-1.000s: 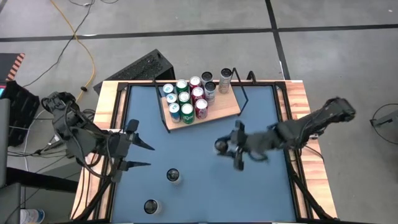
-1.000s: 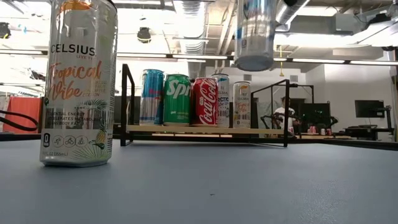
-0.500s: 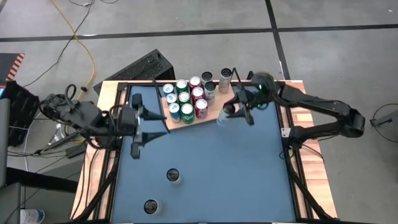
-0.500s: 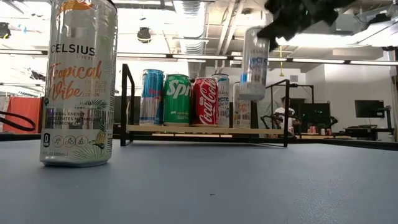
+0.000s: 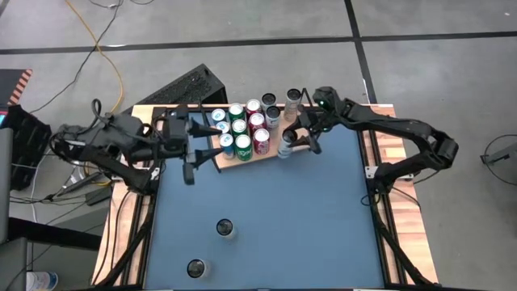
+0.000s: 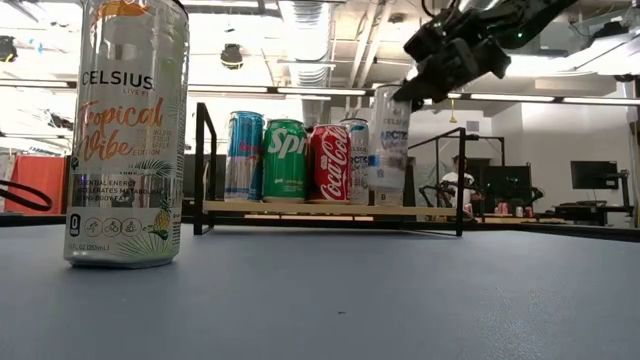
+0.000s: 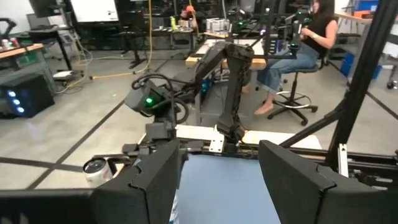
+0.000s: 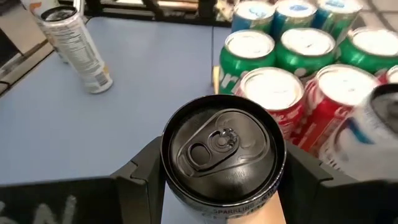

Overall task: Place canned beverage on shelf
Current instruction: Put the white blue soda can on the shelf aligned with the other white blue soda cans

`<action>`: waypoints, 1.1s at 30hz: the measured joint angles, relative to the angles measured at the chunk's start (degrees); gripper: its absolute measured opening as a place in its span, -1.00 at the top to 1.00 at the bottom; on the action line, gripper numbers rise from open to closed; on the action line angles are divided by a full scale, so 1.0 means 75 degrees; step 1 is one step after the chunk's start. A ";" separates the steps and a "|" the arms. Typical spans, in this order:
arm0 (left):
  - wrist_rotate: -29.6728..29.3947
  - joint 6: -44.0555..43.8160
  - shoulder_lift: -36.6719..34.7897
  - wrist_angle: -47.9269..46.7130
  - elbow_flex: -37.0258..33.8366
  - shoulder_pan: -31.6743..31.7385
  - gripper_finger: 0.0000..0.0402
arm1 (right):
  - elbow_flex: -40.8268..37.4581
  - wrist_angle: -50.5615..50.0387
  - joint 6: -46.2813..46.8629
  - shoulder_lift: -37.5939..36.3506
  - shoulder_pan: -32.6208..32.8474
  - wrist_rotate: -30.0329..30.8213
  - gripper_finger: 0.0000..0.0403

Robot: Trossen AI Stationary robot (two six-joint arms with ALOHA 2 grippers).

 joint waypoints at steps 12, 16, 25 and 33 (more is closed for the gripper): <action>0.0209 0.0022 0.0003 -0.0023 0.0000 0.0600 -0.03 | 0.0024 0.0549 -0.0154 0.0440 -0.0435 -0.0433 -0.07; 0.0360 -0.0018 0.0003 -0.0037 0.0000 0.0722 -0.03 | 0.0474 0.0251 -0.0142 0.1029 -0.0376 -0.0602 -0.07; 0.0331 -0.0038 0.0003 -0.0090 0.0000 0.0756 -0.03 | 0.1169 -0.0579 -0.0687 0.1253 -0.0416 -0.0579 -0.07; 0.0301 0.0034 0.0003 -0.0084 0.0000 0.0756 -0.03 | 0.1166 -0.0676 -0.0908 0.1288 -0.0449 -0.0535 -0.07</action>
